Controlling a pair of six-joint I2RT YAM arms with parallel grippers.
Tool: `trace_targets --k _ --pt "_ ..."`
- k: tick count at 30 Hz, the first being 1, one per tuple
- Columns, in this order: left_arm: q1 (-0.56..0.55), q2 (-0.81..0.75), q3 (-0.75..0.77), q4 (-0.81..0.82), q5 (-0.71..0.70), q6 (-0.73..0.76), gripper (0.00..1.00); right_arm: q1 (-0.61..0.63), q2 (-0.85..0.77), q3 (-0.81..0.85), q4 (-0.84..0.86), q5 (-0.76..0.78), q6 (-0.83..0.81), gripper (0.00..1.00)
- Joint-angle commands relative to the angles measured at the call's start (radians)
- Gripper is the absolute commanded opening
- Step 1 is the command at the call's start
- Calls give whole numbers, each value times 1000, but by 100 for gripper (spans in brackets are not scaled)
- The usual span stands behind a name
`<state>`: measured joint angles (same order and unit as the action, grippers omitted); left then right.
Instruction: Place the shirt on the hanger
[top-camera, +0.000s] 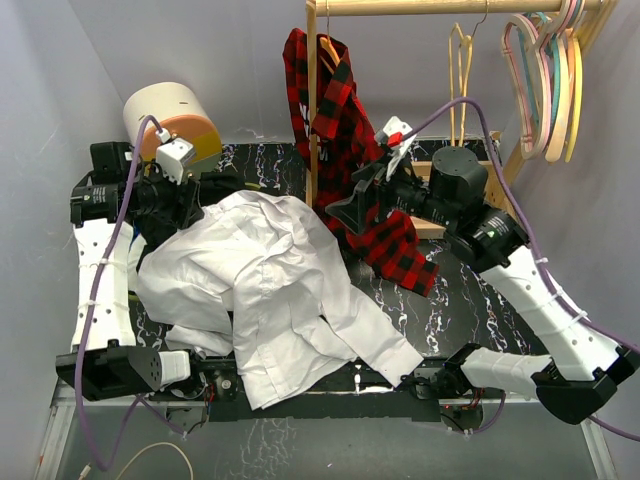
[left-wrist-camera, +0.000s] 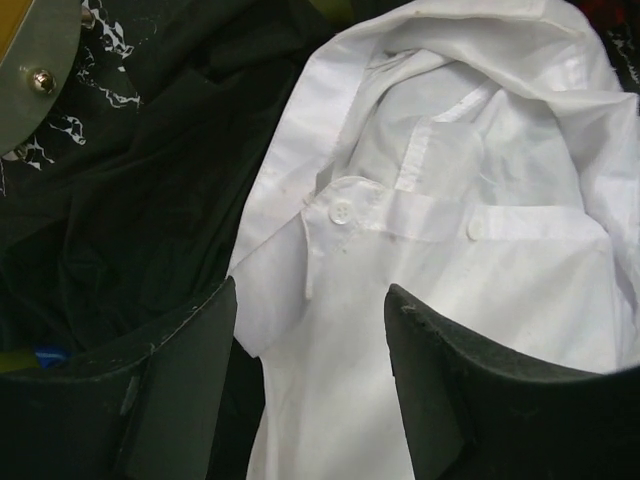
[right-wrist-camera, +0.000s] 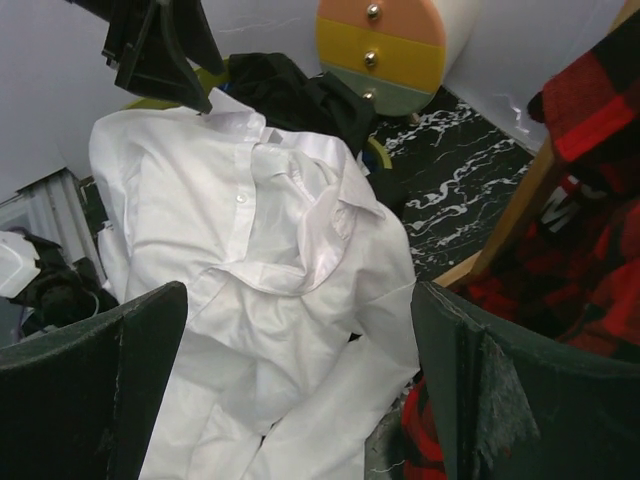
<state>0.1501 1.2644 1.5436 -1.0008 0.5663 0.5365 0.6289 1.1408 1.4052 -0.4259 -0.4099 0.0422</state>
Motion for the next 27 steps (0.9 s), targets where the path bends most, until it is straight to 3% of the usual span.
trace_targets --k 1,4,9,12,17,22,27 --pt "-13 23 -31 80 -72 24 58 2 -65 109 0 140 -52 99" --pt "-16 13 -64 129 -85 27 49 1 -88 164 34 289 -68 98" --pt "-49 2 -83 125 -17 40 25 1 -123 201 138 648 -92 98" --pt "-115 -22 -95 95 32 41 2 1 -28 312 72 856 -179 99" --pt "-339 -93 -123 9 -64 48 0 -2 122 467 -8 1041 -234 99" --pt "-397 -152 -160 -122 -137 94 0 -39 194 509 -73 1014 -158 98" --pt "-433 -203 -201 -195 -150 83 8 -121 218 476 -102 1013 -97 98"
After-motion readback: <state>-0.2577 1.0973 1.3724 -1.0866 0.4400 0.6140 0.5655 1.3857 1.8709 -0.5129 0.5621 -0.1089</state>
